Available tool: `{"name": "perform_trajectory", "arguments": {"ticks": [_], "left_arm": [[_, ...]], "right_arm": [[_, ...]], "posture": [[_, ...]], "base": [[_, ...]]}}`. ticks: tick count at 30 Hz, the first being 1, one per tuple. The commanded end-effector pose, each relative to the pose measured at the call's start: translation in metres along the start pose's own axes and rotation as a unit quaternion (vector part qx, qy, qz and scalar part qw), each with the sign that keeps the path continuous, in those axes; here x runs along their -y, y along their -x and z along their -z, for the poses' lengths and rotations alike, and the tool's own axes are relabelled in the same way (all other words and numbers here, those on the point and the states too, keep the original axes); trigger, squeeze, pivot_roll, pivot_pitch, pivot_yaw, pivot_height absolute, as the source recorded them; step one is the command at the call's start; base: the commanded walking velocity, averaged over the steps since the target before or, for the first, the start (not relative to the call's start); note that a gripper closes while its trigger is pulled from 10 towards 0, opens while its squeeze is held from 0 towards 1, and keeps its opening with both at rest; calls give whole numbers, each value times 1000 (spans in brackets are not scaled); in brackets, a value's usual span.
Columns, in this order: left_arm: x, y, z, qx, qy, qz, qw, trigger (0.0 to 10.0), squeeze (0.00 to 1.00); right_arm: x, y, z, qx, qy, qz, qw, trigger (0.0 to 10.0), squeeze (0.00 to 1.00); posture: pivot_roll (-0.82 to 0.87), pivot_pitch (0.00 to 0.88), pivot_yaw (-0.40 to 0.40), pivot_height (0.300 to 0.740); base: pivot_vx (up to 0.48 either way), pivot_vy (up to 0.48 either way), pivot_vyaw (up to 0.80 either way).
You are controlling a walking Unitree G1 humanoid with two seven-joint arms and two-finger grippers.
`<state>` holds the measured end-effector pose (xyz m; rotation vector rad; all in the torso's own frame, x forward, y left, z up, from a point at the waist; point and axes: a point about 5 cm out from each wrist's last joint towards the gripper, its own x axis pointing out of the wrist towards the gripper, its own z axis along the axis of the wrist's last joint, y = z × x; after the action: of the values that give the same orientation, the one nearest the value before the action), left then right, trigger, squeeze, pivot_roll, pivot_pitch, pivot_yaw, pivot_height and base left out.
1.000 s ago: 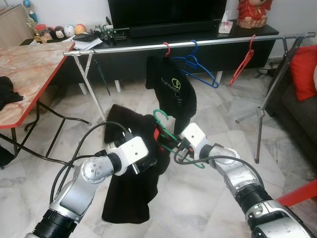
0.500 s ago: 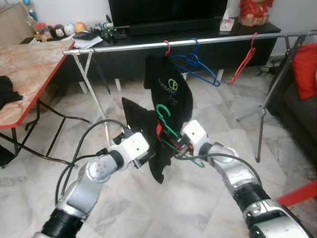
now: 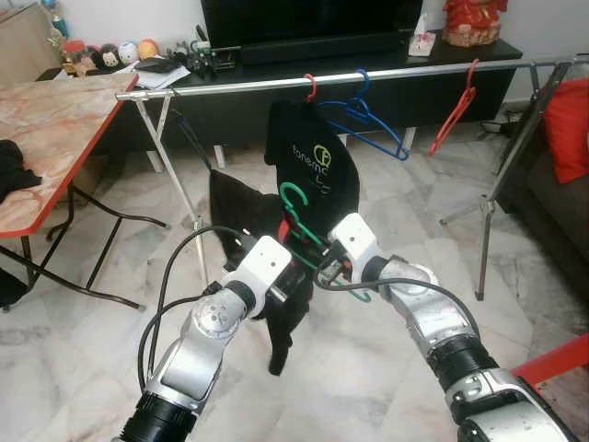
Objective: Hang hanger
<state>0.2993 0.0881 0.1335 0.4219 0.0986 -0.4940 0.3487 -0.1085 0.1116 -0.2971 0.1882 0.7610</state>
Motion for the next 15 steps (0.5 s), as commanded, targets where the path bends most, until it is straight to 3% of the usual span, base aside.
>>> {"name": "perform_trajectory", "arguments": {"ticks": [1,15], "left_arm": [[-4,2,-2,1,13,-16,1000,10000,0],[-15,3,-3,0,24,-81,996,10000,0]], "right_arm": [[-2,-3,-11,22,2,-7,1000,0,0],[-13,-2,-13,21,9,-42,999,0,0]], "posture": [[-67,29,82,740],[-73,18,79,740]], "base": [[0,0,0],[0,0,0]]}}
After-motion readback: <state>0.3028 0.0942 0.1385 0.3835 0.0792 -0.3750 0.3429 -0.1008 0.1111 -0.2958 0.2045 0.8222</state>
